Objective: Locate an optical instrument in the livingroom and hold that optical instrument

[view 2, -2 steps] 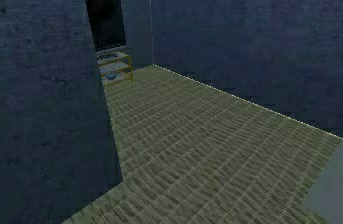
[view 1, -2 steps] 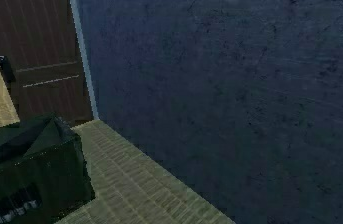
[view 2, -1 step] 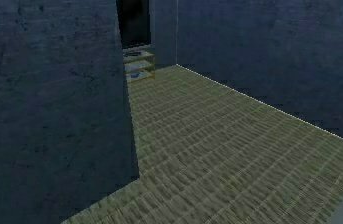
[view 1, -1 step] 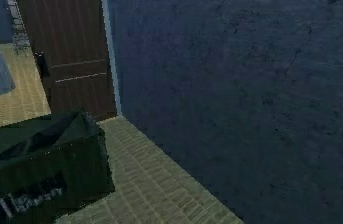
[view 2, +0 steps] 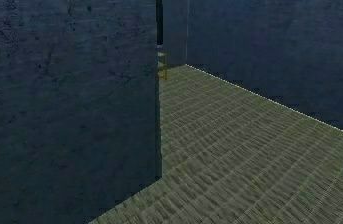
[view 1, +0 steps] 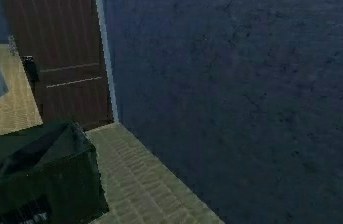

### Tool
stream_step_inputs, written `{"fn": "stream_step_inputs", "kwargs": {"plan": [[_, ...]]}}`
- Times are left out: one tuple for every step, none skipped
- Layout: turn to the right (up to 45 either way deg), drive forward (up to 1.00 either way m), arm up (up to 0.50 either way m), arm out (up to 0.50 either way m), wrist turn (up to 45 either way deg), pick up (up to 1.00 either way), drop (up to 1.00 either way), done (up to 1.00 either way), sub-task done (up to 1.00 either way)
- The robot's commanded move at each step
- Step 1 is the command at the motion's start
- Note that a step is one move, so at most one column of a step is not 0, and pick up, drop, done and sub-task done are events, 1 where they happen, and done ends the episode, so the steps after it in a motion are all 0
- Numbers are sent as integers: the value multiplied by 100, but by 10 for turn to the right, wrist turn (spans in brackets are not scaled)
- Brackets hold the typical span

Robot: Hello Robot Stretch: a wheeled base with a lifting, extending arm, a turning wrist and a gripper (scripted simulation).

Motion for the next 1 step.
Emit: {"fn": "stream_step_inputs", "kwargs": {"plan": [[-90,0,0,0,0,0,0,0,0]]}}
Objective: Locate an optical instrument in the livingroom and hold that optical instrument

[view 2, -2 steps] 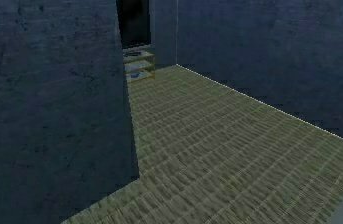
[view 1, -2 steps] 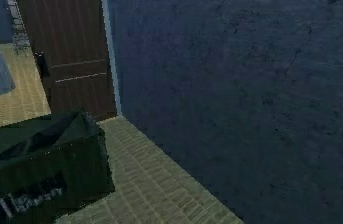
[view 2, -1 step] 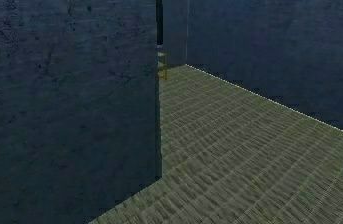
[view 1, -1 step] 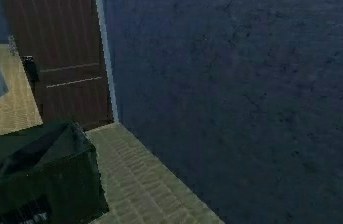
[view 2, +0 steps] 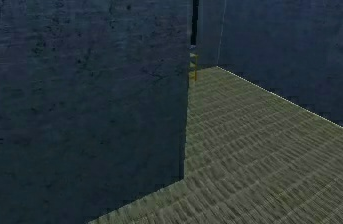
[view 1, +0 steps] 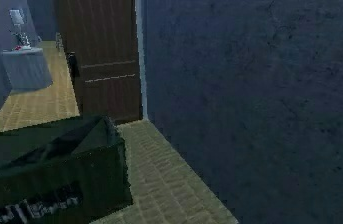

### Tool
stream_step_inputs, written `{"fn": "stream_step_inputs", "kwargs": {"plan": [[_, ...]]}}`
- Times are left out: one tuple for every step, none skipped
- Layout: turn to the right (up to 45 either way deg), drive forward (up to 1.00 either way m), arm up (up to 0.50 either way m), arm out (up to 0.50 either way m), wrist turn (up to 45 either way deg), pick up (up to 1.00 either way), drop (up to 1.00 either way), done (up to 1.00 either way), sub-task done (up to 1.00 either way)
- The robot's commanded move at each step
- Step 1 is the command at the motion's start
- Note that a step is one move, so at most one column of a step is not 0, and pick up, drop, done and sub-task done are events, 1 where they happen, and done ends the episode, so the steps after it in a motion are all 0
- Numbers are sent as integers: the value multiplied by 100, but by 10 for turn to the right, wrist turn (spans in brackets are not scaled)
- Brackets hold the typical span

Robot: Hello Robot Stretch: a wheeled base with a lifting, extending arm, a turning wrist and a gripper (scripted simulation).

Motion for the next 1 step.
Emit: {"fn": "stream_step_inputs", "kwargs": {"plan": [[0,100,0,0,0,0,0,0,0]]}}
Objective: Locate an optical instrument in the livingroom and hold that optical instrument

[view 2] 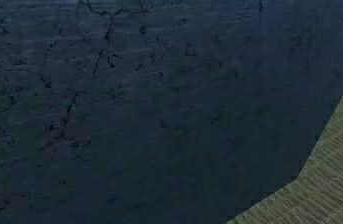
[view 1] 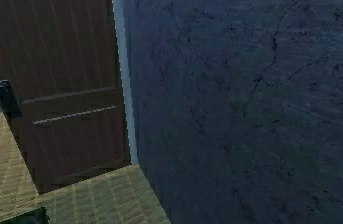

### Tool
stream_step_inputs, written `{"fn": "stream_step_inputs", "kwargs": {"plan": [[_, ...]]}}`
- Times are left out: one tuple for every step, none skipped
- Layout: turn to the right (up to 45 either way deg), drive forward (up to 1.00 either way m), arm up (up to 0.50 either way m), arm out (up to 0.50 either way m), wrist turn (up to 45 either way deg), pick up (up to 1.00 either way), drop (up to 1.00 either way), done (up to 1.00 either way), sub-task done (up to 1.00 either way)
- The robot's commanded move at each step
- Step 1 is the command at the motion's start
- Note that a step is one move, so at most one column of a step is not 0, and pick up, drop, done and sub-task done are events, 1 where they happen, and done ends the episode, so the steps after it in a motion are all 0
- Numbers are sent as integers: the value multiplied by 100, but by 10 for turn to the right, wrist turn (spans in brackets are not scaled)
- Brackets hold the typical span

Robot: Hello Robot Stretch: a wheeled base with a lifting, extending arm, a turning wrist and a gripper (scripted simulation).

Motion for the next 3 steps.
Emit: {"fn": "stream_step_inputs", "kwargs": {"plan": [[-150,0,0,0,0,0,0,0,0],[0,15,0,0,0,0,0,0,0],[-120,0,0,0,0,0,0,0,0]]}}
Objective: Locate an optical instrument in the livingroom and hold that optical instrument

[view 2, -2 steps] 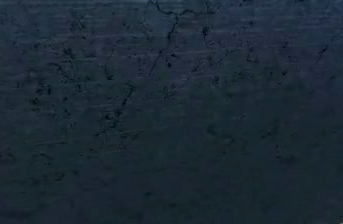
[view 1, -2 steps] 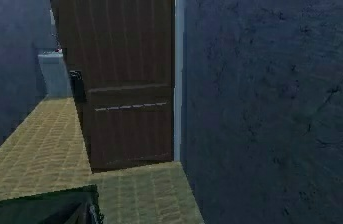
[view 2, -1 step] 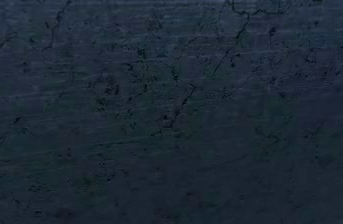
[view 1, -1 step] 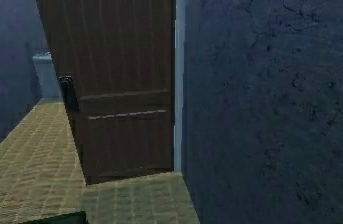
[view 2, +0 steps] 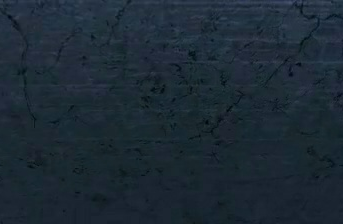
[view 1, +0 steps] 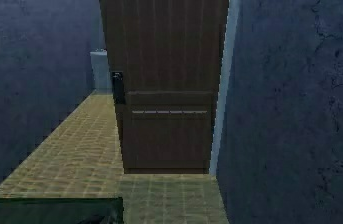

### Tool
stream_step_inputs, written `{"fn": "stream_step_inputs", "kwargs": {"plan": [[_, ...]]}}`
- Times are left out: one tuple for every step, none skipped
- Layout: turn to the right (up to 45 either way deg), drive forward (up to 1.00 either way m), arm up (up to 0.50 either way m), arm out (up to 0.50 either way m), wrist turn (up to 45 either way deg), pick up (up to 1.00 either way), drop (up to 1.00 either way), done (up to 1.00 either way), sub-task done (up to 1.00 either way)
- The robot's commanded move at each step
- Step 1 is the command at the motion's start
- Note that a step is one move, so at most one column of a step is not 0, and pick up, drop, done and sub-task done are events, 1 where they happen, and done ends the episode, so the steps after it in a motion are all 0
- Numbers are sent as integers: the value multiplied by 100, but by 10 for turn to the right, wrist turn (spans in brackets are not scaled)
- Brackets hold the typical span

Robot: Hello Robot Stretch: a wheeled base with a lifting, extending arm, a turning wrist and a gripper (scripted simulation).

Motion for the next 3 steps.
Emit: {"fn": "stream_step_inputs", "kwargs": {"plan": [[0,75,0,0,0,0,0,0,0],[-420,0,0,0,0,0,0,0,0],[0,40,0,0,0,0,0,0,0]]}}
